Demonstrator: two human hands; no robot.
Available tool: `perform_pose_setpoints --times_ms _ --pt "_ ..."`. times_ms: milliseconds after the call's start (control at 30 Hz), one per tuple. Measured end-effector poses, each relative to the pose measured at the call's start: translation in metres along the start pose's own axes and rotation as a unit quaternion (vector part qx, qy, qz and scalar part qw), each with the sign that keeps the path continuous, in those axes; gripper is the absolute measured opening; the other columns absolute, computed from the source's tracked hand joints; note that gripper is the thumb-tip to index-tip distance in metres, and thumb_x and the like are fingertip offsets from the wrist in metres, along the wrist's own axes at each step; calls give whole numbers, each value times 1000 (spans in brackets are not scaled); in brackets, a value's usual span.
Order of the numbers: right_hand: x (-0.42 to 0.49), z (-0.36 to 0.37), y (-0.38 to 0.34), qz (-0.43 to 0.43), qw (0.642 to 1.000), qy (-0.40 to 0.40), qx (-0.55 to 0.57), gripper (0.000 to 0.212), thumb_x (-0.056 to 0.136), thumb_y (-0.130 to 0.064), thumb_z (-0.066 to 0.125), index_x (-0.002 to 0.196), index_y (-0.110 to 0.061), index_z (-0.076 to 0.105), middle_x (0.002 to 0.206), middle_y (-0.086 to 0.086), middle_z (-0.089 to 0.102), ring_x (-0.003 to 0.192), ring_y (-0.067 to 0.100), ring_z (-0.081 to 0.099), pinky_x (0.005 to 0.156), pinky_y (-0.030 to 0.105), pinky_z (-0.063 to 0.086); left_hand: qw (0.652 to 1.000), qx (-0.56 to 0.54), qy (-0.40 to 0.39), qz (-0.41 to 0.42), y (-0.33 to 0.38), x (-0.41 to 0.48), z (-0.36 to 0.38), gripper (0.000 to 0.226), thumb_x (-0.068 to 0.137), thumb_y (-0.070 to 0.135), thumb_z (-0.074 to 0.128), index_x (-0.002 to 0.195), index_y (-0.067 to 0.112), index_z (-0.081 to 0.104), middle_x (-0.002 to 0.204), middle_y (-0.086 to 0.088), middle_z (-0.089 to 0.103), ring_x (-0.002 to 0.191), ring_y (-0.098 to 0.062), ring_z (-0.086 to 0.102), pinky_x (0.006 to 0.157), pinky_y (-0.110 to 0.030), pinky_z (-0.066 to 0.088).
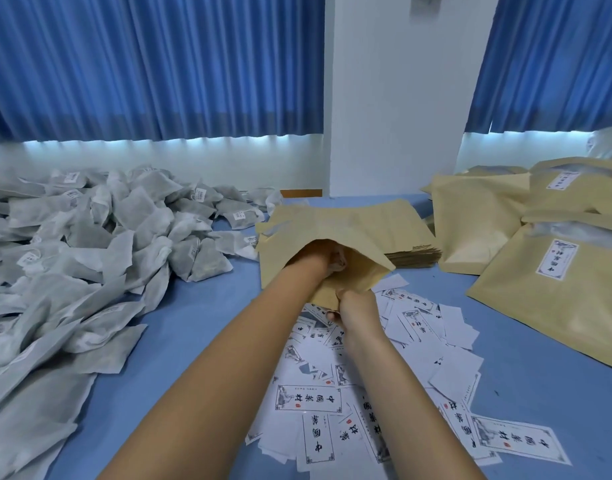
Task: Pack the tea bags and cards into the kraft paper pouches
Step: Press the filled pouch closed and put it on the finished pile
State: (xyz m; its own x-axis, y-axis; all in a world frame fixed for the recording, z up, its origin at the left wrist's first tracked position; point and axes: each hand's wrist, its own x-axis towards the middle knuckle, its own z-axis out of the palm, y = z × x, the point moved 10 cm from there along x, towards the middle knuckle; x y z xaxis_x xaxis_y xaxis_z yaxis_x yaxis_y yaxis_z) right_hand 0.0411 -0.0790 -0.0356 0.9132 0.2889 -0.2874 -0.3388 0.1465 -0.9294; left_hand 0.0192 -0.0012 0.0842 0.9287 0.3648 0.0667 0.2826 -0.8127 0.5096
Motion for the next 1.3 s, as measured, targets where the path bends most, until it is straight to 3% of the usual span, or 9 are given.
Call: perform_pose_setpoints --times_ms 133,367,500,667,733,833,933,1100,1300 --pt "2 -1 -2 -1 1000 -1 -2 24 93 3 36 78 -14 45 71 4 42 55 19 40 33 15 34 990 136 30 -39 -11 -3 3 17 98 7 42 98 10 59 91 -13 56 82 -17 56 77 -21 45" --pt "2 3 -3 -2 1000 -23 16 25 87 8 37 90 -8 57 67 6 56 56 19 48 38 17 40 851 183 429 242 49 -94 -42 25 77 -3 60 98 7 69 108 -11 66 103 -32 60 81 -43 50" --pt "-3 16 -10 -13 992 -89 88 23 88 4 42 96 -5 62 80 8 60 61 18 56 42 21 47 943 219 237 83 12 -47 -19 31 89 10 49 111 25 64 112 3 64 108 -19 54 90 -28 39" --pt "-12 36 -12 56 947 -248 195 31 87 -24 47 72 -9 69 76 7 69 67 20 63 75 30 48 945 198 260 2 -6 -63 13 18 78 2 59 90 14 64 87 -2 61 84 -22 59 71 -30 43" --pt "-3 23 -4 61 973 -184 126 30 92 -36 54 80 -12 68 76 4 72 70 18 66 82 32 50 958 144 246 30 -8 -67 33 18 83 4 53 96 10 62 95 -4 59 91 -23 56 70 -31 40" --pt "12 -4 -6 12 998 -56 11 29 99 -28 44 77 -14 56 56 -4 61 50 10 57 50 18 44 979 30 198 41 -14 -69 56 16 85 11 45 79 9 60 81 -3 57 80 -23 54 61 -29 38" --pt "16 -7 -2 21 997 -47 64 20 101 -21 42 93 -13 57 78 4 63 64 16 59 48 21 47 976 -157 138 -56 -42 -67 73 37 89 28 48 63 3 59 62 -12 64 55 -25 53 56 -35 47" --pt "21 2 -2 44 983 -111 136 22 101 -22 43 112 -7 56 97 14 65 82 27 61 69 35 52 791 -570 90 -203 -80 -57 89 45 88 49 57 70 9 65 60 -11 65 47 -20 49 54 -31 37" --pt "23 -15 0 27 996 -70 -52 21 93 -34 59 93 -13 61 68 7 66 54 17 59 53 25 45 681 -672 206 -205 -113 -61 71 16 92 18 62 106 13 59 82 3 72 50 -12 65 46 -19 50"
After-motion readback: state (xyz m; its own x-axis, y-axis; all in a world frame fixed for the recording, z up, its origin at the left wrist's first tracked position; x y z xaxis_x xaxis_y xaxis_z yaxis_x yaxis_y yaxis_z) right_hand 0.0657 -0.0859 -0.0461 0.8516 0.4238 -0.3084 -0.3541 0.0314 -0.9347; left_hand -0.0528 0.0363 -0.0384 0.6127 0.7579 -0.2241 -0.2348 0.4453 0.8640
